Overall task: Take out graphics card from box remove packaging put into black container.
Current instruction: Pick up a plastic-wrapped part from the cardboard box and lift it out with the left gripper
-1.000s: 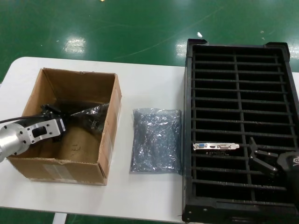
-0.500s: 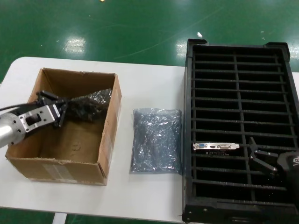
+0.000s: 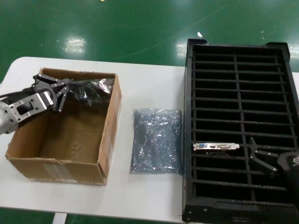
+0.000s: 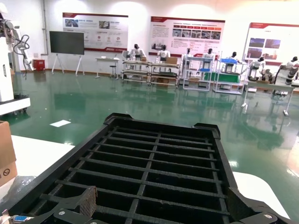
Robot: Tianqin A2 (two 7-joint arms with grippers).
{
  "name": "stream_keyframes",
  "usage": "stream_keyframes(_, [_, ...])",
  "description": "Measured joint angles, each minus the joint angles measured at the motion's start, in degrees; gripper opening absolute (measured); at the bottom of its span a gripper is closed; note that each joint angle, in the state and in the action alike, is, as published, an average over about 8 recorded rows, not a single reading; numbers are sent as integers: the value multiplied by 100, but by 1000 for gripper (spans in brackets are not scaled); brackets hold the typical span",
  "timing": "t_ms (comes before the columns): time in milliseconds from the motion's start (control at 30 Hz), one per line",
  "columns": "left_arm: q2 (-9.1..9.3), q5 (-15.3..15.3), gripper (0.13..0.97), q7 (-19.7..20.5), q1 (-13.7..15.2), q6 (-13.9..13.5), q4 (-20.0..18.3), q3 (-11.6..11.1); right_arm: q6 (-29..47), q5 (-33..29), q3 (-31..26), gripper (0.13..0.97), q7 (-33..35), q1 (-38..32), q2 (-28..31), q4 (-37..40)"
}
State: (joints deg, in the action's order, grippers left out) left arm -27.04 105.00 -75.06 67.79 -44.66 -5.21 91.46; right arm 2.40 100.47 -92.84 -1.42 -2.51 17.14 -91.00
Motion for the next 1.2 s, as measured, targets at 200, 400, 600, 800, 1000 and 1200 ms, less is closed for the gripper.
stream_keyframes(200, [-113,45,140,526,-401,-93,-808,-14,0,0,0,966,0,0,0,0])
stream_keyframes(400, [-329,79,140,1434,-1051,-11,-2101,-9,0,0,0,966,0,0,0,0])
stream_keyframes(600, [-580,125,140,2255,-1598,47,-3279,-10,0,0,0,966,0,0,0,0])
stream_keyframes(800, [-715,240,140,2801,-1887,69,-4092,-75,0,0,0,966,0,0,0,0])
stream_keyframes(1000, [-736,431,140,3180,-2121,115,-4802,-231,-7,1,-6,966,-2,0,7,-3])
stream_keyframes(1200, [-679,557,140,3368,-2291,203,-5294,-351,-185,130,-327,966,-15,-188,314,-39])
